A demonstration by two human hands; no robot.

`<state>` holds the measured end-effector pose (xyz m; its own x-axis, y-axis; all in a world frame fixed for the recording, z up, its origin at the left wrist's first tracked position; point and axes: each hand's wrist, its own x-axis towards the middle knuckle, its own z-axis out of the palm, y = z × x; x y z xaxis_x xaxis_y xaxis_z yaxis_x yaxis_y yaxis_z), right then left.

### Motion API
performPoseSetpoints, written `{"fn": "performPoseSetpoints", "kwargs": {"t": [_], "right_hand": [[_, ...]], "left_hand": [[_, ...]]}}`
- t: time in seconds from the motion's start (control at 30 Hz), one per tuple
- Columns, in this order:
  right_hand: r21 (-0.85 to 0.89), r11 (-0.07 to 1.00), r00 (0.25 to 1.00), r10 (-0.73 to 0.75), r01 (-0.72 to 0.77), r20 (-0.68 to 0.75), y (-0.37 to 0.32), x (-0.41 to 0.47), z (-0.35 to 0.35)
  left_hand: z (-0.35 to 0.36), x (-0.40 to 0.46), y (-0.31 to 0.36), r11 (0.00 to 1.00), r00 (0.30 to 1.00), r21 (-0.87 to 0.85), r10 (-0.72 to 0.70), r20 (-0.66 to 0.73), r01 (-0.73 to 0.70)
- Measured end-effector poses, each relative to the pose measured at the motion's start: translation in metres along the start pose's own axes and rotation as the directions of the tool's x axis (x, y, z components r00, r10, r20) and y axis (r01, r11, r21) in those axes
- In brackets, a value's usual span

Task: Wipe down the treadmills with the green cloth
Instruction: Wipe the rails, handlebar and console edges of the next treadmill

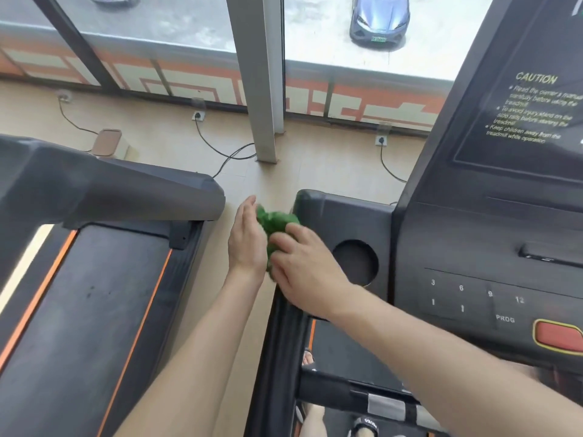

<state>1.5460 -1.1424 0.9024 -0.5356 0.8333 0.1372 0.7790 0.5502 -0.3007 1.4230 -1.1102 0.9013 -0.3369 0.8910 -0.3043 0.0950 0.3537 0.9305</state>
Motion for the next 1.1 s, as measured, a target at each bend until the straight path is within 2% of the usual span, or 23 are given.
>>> {"fn": "performPoseSetpoints", "kwargs": {"t": [0.1, 0.2, 0.23, 0.3, 0.37, 0.4, 0.5, 0.6, 0.7, 0.77, 0.83, 0.9, 0.97, 1.03, 1.1], "right_hand": [[0.077, 0.984, 0.972, -0.173, 0.162, 0.157, -0.024, -0.051, -0.006], [-0.012, 0.961, 0.958, -0.274, 0.276, 0.087, 0.016, -0.045, -0.012], [-0.086, 0.962, 0.966, -0.256, 0.259, 0.044, 0.031, -0.031, -0.012], [-0.180, 0.982, 0.996, -0.070, 0.059, -0.056, 0.046, 0.000, -0.007], [-0.150, 0.970, 0.980, 0.177, -0.190, -0.095, 0.033, 0.015, 0.001], [-0.131, 0.957, 0.963, 0.247, -0.260, -0.108, 0.022, 0.012, 0.006], [-0.033, 0.978, 0.969, 0.198, -0.205, -0.147, -0.010, -0.037, 0.012], [0.105, 0.985, 0.987, 0.144, -0.136, -0.071, -0.031, -0.119, 0.004], [0.070, 0.994, 0.996, 0.090, -0.089, -0.017, -0.037, -0.184, 0.013], [0.033, 0.996, 0.996, 0.088, -0.088, -0.012, -0.039, -0.204, 0.018], [0.022, 0.994, 0.992, 0.104, -0.103, -0.064, -0.038, -0.215, 0.018], [-0.008, 0.997, 0.989, 0.082, -0.083, -0.126, -0.031, -0.229, 0.017], [-0.039, 0.996, 0.988, 0.078, -0.084, -0.131, -0.014, -0.257, 0.012], [-0.004, 0.996, 0.996, 0.086, -0.086, -0.038, 0.005, -0.290, -0.003], [0.069, 0.993, 0.994, 0.088, -0.093, 0.068, 0.020, -0.320, -0.023]], "left_hand": [[-0.009, -0.003, 0.002, 0.993, 0.995, 0.078, 0.084, 0.052, -0.088], [-0.017, -0.011, -0.001, 0.978, 0.985, 0.145, 0.136, 0.106, -0.151], [-0.018, -0.014, -0.003, 0.975, 0.984, 0.160, 0.140, 0.110, -0.157], [-0.019, -0.021, -0.004, 0.976, 0.986, 0.168, 0.125, 0.107, -0.142], [-0.016, -0.030, -0.002, 0.974, 0.986, 0.178, 0.120, 0.113, -0.139], [-0.015, -0.035, -0.001, 0.968, 0.984, 0.198, 0.130, 0.122, -0.152], [-0.015, -0.053, 0.000, 0.933, 0.963, 0.264, 0.202, 0.176, -0.244], [-0.015, -0.077, -0.008, 0.896, 0.941, 0.305, 0.269, 0.207, -0.323], [-0.012, -0.107, -0.021, 0.850, 0.913, 0.350, 0.319, 0.252, -0.394], [-0.008, -0.134, -0.033, 0.755, 0.862, 0.423, 0.396, 0.316, -0.502], [-0.003, -0.166, -0.051, 0.589, 0.771, 0.500, 0.439, 0.462, -0.635], [0.004, -0.192, -0.071, 0.443, 0.692, 0.543, 0.318, 0.648, -0.713], [0.016, -0.211, -0.087, 0.370, 0.687, 0.603, 0.157, 0.710, -0.707], [0.031, -0.227, -0.096, 0.268, 0.689, 0.642, 0.146, 0.710, -0.718], [0.045, -0.242, -0.100, 0.103, 0.682, 0.675, 0.155, 0.715, -0.731]]}}
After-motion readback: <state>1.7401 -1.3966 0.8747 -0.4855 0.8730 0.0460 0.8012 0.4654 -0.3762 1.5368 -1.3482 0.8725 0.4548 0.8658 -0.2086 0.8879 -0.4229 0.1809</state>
